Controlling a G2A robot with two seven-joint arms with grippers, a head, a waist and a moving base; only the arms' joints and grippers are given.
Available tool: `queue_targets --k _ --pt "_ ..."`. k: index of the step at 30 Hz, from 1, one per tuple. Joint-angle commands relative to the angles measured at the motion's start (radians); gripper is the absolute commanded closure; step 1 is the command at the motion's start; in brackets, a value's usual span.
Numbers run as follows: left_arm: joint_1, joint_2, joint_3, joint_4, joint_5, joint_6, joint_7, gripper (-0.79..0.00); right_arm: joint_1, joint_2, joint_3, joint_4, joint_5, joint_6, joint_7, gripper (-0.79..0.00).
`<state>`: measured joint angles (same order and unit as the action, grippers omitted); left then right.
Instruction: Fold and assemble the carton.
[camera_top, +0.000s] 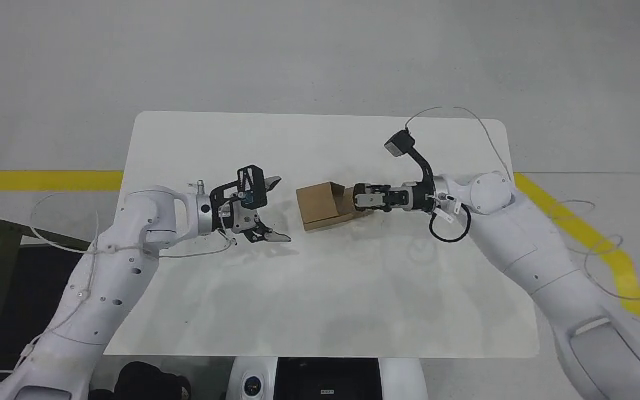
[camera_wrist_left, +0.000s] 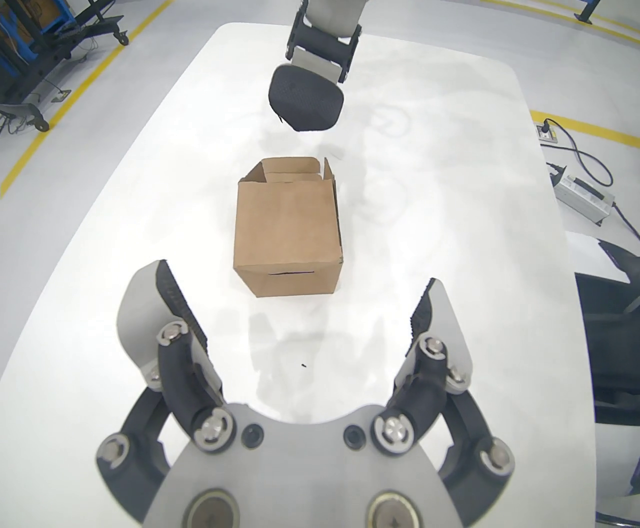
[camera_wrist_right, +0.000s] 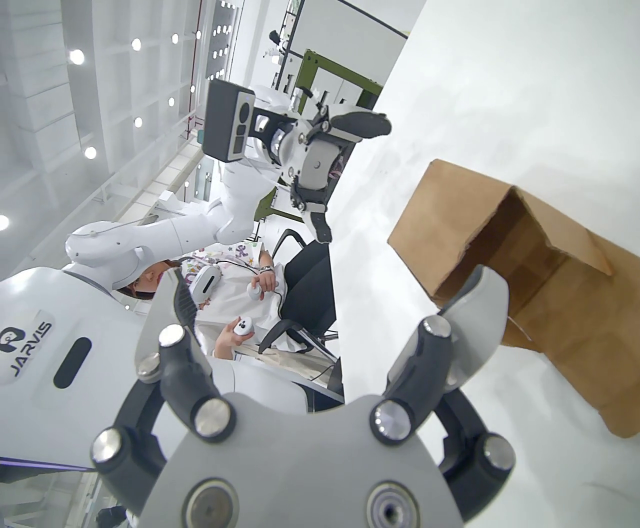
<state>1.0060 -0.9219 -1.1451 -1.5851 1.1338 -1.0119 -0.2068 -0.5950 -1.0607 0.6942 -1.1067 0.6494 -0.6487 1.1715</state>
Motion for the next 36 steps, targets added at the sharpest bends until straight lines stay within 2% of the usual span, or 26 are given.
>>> queue_targets --k 1,4,10,14,16,23,34,36 --pt "-0.003 -0.005 0.013 0.008 0.058 0.013 0.066 -0.785 -0.010 0.008 0.011 -0.021 -0.010 0.005 0.005 -0.785" --pt "-0.006 -0.010 0.029 0.021 0.110 0.036 0.131 -0.785 -0.017 0.017 0.023 -0.032 -0.035 0.005 0.005 -0.785" --pt "-0.006 -0.010 0.029 0.021 0.110 0.036 0.131 -0.785 0.012 0.028 0.034 -0.015 -0.198 -0.039 -0.039 -0.785" --pt "-0.006 -0.010 0.029 0.021 0.110 0.036 0.131 -0.785 0.029 0.026 0.029 0.012 -0.250 -0.068 -0.068 -0.785" --pt "-0.006 -0.010 0.029 0.021 0.110 0.036 0.131 -0.785 0.039 0.023 0.024 0.027 -0.265 -0.075 -0.075 0.000" --pt "-0.006 -0.010 0.029 0.021 0.110 0.036 0.131 -0.785 0.077 0.018 0.005 0.057 -0.336 -0.080 -0.080 0.000" --pt "-0.006 -0.010 0.029 0.021 0.110 0.036 0.131 -0.785 0.077 0.018 0.005 0.057 -0.336 -0.080 -0.080 0.000" --pt "-0.001 -0.011 0.029 0.020 0.110 0.047 0.131 -0.785 0.062 0.018 0.013 0.039 -0.325 -0.052 -0.112 0.000"
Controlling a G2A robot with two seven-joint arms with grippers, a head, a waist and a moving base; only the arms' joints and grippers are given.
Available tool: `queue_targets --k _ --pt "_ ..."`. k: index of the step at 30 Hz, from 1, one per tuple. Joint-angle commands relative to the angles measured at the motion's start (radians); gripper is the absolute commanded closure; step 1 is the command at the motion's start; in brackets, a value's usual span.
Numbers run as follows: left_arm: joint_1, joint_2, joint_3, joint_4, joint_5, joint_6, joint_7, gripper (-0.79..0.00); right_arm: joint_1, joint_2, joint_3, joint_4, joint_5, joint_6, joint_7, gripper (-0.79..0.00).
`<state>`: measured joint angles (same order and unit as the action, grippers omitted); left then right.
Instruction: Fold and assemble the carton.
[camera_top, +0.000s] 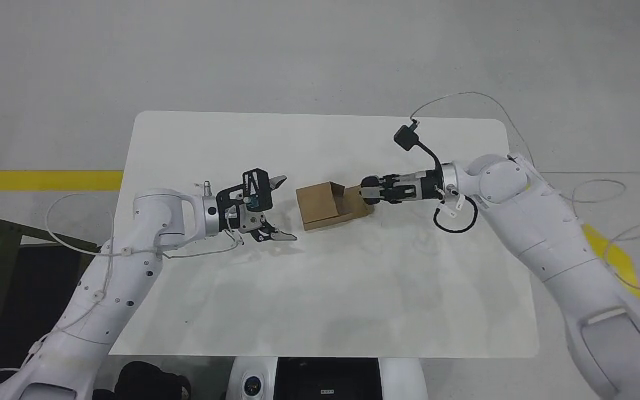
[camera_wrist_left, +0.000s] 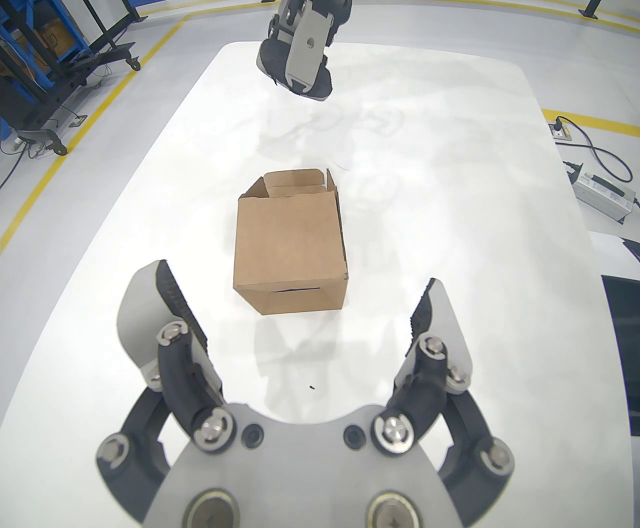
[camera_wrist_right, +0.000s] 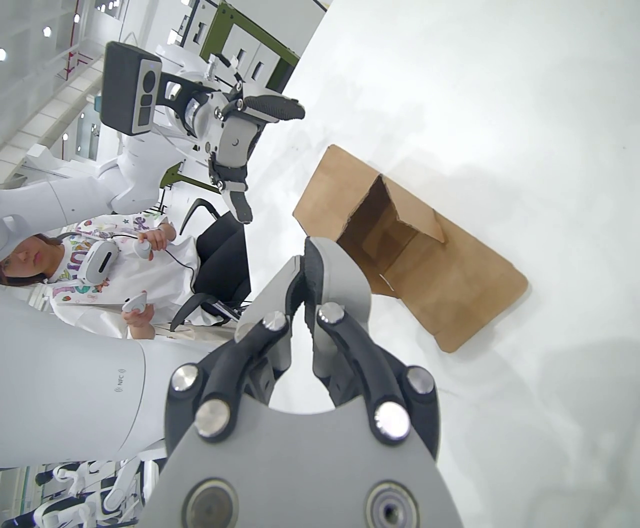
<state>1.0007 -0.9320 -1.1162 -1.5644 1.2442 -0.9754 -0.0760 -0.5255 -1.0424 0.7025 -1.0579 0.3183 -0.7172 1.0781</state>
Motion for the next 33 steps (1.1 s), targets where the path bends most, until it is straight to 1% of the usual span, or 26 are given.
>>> queue_targets --k 1,4,7,11,15,21,28,33 --pt "0.011 -0.001 0.001 -0.002 -0.001 0.023 0.000 -0.785 -0.012 0.001 0.007 -0.015 0.011 0.037 -0.013 0.000" --pt "0.019 -0.002 -0.002 0.004 0.004 0.046 0.015 -0.785 -0.020 0.004 0.014 -0.024 0.039 0.100 0.026 0.000" --pt "0.022 -0.005 0.006 0.023 0.043 0.066 0.050 -0.785 -0.037 0.009 0.023 -0.025 0.063 0.157 0.064 0.000" --pt "0.014 -0.013 0.036 0.065 0.134 0.111 0.140 -0.785 -0.063 0.015 0.026 -0.026 0.058 0.257 0.105 0.000" --pt "-0.016 -0.027 0.087 0.125 0.204 0.137 0.229 -0.785 -0.090 0.015 0.026 -0.031 0.074 0.322 0.118 0.000" --pt "-0.077 -0.056 0.163 0.200 0.221 0.151 0.297 -0.785 -0.095 0.000 0.020 -0.009 0.083 0.340 0.090 0.000" --pt "-0.137 -0.092 0.232 0.281 0.195 0.172 0.311 -0.785 -0.071 -0.035 -0.007 0.061 0.072 0.340 0.028 0.000" --pt "-0.167 -0.108 0.259 0.319 0.194 0.165 0.321 -0.785 -0.056 -0.060 -0.029 0.093 0.071 0.347 0.014 0.000"
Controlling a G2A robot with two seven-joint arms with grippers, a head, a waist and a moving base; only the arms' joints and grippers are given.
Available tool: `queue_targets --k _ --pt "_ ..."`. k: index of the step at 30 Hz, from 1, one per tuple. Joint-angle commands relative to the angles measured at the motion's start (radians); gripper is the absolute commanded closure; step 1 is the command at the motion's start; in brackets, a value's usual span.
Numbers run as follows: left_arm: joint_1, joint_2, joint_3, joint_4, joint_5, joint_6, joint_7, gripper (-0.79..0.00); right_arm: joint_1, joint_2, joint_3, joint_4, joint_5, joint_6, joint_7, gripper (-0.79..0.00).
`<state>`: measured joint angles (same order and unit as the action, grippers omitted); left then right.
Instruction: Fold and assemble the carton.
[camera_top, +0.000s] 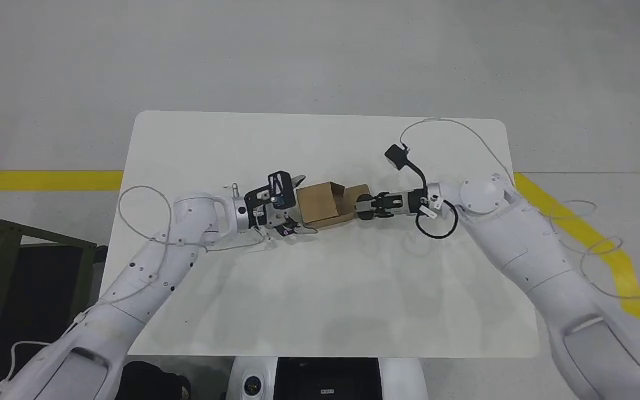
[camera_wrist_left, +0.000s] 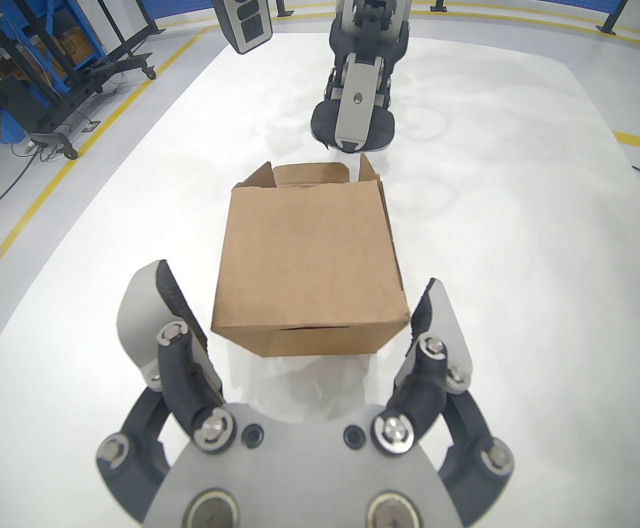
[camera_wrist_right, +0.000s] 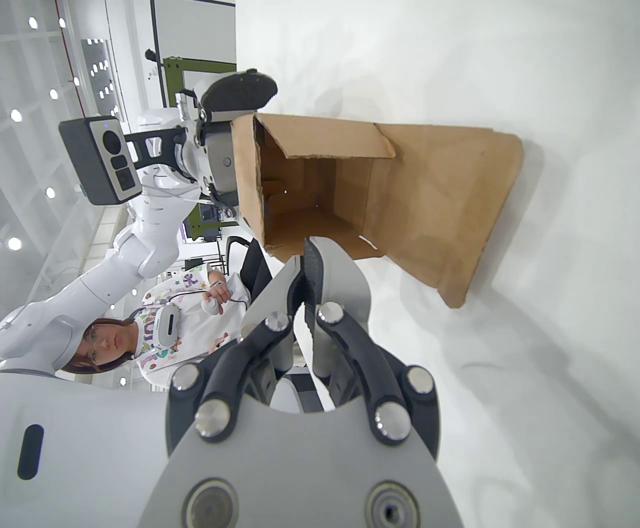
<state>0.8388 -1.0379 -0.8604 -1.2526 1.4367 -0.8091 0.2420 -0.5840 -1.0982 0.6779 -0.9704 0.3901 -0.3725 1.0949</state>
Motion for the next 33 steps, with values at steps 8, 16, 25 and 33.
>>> queue_targets --k 8,16,25,33 --pt "-0.036 -0.011 0.002 0.055 0.013 -0.024 0.028 -0.785 0.016 -0.031 -0.017 0.037 -0.026 0.015 -0.021 0.000" --pt "-0.047 -0.015 -0.002 0.075 0.020 -0.038 0.047 -0.785 -0.032 -0.001 0.039 0.002 -0.067 0.046 0.003 0.000" --pt "-0.050 -0.026 0.020 0.084 0.032 -0.067 0.062 -0.785 -0.120 0.021 0.082 -0.130 -0.081 0.092 -0.006 0.000" --pt "-0.066 -0.038 0.035 0.106 0.033 -0.072 0.071 -0.785 -0.106 0.005 0.077 -0.139 -0.104 0.089 -0.031 0.000"
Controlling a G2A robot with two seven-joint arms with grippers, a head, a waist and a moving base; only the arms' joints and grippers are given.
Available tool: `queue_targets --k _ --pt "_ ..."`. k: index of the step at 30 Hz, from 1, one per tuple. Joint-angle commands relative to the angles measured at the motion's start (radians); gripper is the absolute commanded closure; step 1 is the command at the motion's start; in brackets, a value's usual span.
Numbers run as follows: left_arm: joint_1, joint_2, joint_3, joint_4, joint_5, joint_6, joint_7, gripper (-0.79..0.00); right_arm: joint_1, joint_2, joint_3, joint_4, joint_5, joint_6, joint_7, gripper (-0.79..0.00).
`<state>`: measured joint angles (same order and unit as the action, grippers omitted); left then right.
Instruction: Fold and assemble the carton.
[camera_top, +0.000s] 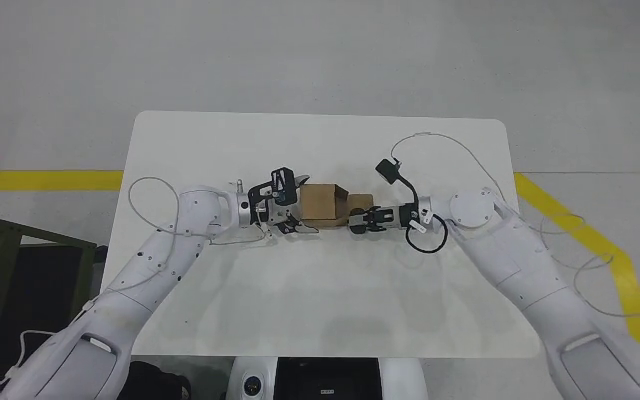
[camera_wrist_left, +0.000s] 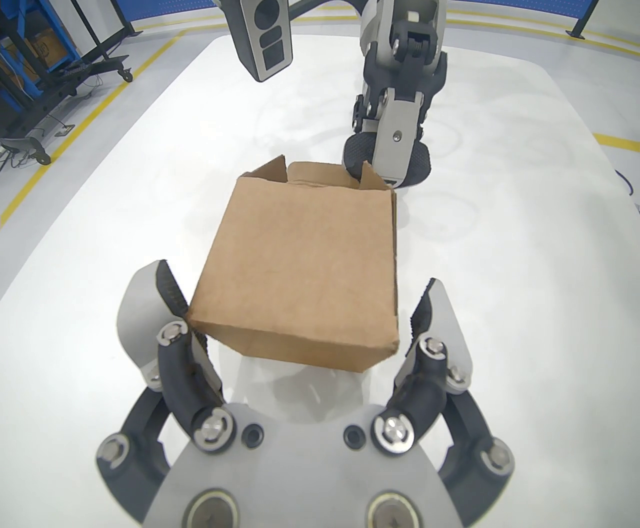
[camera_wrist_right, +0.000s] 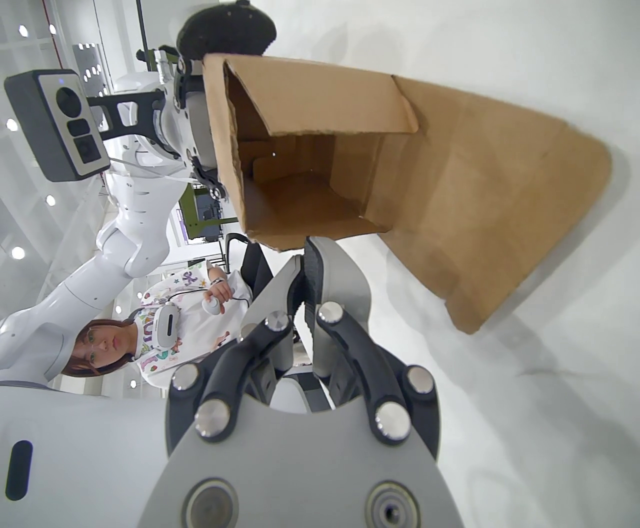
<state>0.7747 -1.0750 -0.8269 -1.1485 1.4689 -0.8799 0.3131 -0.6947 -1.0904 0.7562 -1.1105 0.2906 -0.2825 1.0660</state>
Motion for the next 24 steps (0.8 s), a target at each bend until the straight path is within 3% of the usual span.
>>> queue_targets --k 1,24 --pt "-0.004 -0.003 0.002 0.005 -0.001 -0.003 0.001 -0.785 0.009 -0.005 -0.004 0.003 -0.008 -0.002 -0.004 0.000" --pt "-0.021 -0.019 0.010 0.023 0.015 -0.030 0.008 -0.785 0.117 -0.118 -0.111 0.169 -0.008 -0.084 -0.031 0.000"
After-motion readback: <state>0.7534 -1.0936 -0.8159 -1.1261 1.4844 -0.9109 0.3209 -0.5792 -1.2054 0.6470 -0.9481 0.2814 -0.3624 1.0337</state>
